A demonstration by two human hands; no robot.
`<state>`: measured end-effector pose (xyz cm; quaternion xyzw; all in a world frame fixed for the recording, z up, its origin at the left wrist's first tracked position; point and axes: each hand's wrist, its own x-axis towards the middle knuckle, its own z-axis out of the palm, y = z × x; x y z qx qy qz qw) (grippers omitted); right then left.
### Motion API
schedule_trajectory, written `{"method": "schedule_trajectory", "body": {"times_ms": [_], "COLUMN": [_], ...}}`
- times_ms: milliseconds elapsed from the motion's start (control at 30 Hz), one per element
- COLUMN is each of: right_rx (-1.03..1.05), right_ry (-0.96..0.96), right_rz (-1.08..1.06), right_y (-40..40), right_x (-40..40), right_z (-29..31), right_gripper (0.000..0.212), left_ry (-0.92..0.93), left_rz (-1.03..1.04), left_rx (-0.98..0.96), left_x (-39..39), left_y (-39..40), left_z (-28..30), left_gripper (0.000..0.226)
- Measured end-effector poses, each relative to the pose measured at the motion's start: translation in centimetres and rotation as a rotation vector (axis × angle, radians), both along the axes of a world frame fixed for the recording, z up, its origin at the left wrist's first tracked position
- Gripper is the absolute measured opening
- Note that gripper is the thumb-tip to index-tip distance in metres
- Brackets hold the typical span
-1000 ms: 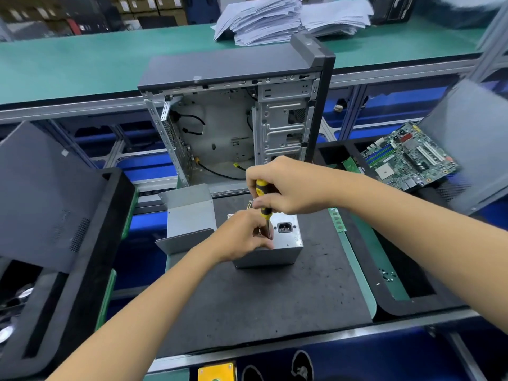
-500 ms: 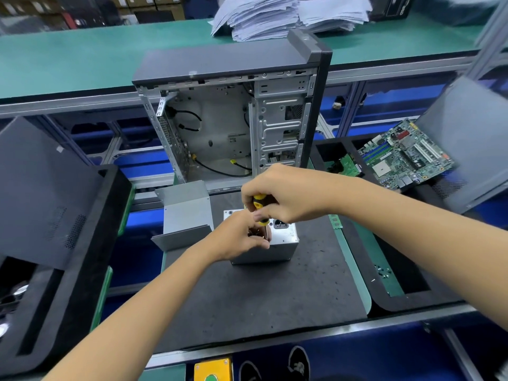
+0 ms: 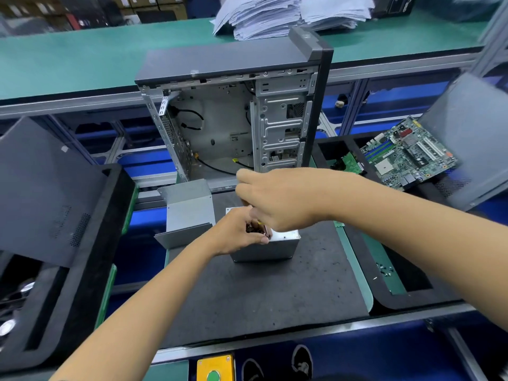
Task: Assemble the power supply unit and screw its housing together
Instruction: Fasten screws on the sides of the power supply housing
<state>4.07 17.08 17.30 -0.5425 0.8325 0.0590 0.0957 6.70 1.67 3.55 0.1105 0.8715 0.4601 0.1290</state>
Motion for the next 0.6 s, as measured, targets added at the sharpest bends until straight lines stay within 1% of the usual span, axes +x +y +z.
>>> {"method": "schedule_trajectory", "body": {"times_ms": [33,133,200,267,300,333,367,467,500,600], "right_rx": [0.027,0.071,0.081,0.088,0.081,0.087,0.086,0.148,0.158,0.137], "right_ry": [-0.006,0.088,0.179,0.274,0.307,0.317,0.286,0.057,0.026,0.116], "right_rz": [0.024,0.045,0.025,-0.011,-0.017,-0.027,-0.037,-0.09,-0.087,-0.076], "right_y": [-0.1,-0.6,-1.0,-1.2,-1.3,-1.3,-1.2,-1.0,-1.1,-1.5], "right_x": [0.1,0.4,0.7,1.0,1.2,1.2,1.2,0.9,0.8,0.9], "right_z": [0.2,0.5,0.4,0.0,-0.2,-0.3,-0.3,0.5,0.7,0.7], "right_gripper": [0.005,0.01,0.01,0.015,0.016,0.012,0.006,0.026,0.024,0.017], "left_ry": [-0.008,-0.021,-0.017,-0.032,-0.027,-0.014,0.003,0.03,0.021,0.004], "left_rz": [0.005,0.001,-0.013,-0.021,-0.022,-0.02,-0.018,-0.04,-0.042,-0.058], "left_rx": [-0.003,-0.012,-0.024,-0.051,-0.071,-0.082,-0.076,-0.021,-0.01,0.016], "left_x": [-0.1,-0.2,-0.3,-0.4,-0.6,-0.6,-0.6,-0.7,-0.7,-0.7], "left_y": [-0.1,-0.2,-0.3,-0.3,-0.4,-0.4,-0.4,-0.5,-0.4,-0.5], "left_z": [-0.1,-0.4,-0.4,-0.6,-0.7,-0.8,-0.8,-0.4,-0.3,-0.5], "left_gripper": [0.01,0.008,0.013,0.009,0.009,0.011,0.011,0.009,0.012,0.009]}}
